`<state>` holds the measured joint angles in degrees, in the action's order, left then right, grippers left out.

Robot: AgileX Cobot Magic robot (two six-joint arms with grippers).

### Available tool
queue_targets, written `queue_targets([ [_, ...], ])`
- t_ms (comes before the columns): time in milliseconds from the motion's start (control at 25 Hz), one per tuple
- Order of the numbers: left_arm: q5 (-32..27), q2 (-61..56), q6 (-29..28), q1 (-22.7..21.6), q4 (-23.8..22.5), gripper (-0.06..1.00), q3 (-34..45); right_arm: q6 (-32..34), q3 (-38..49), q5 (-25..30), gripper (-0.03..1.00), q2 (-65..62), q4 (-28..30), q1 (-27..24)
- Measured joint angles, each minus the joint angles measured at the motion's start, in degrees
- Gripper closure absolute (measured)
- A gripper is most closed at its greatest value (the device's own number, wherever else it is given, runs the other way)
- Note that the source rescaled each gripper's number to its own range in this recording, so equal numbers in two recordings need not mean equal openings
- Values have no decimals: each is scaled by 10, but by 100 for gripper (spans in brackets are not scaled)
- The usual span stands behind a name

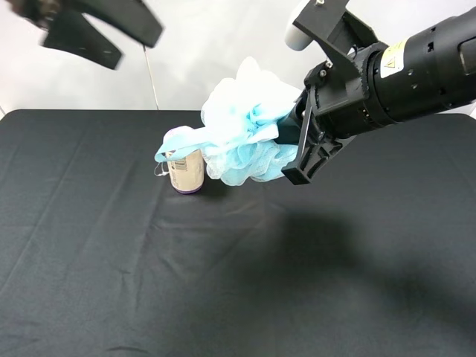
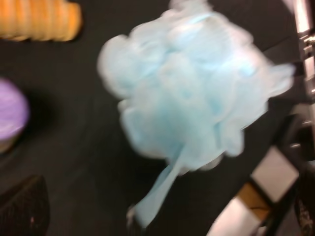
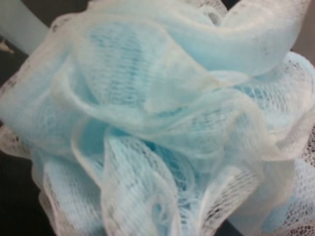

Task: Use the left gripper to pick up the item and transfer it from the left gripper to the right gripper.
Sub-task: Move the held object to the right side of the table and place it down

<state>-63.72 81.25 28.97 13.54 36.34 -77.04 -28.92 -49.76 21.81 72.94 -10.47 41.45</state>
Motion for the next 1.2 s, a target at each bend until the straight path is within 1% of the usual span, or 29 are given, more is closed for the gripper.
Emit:
queue_targets([
  [280, -15, -80, -84, 0, -128, -6, 0, 0, 0, -2, 94, 0, -1, 0],
  [520, -29, -153, -158, 0, -206, -6, 0, 0, 0, -2, 95, 0, -1, 0],
  [760, -31, -232, -219, 0, -300, -6, 5, 0, 0, -2, 95, 0, -2, 0],
  [920, -31, -296, -250, 0, -346, -6, 49, 2, 0, -2, 95, 0, -2, 0],
  [1000, -31, -333, -263, 0, -367, -6, 86, 7, 0, -2, 95, 0, -2, 0],
  [1200, -31, -454, -270, 0, -407, -6, 183, 11, 0, -2, 95, 0, -2, 0],
])
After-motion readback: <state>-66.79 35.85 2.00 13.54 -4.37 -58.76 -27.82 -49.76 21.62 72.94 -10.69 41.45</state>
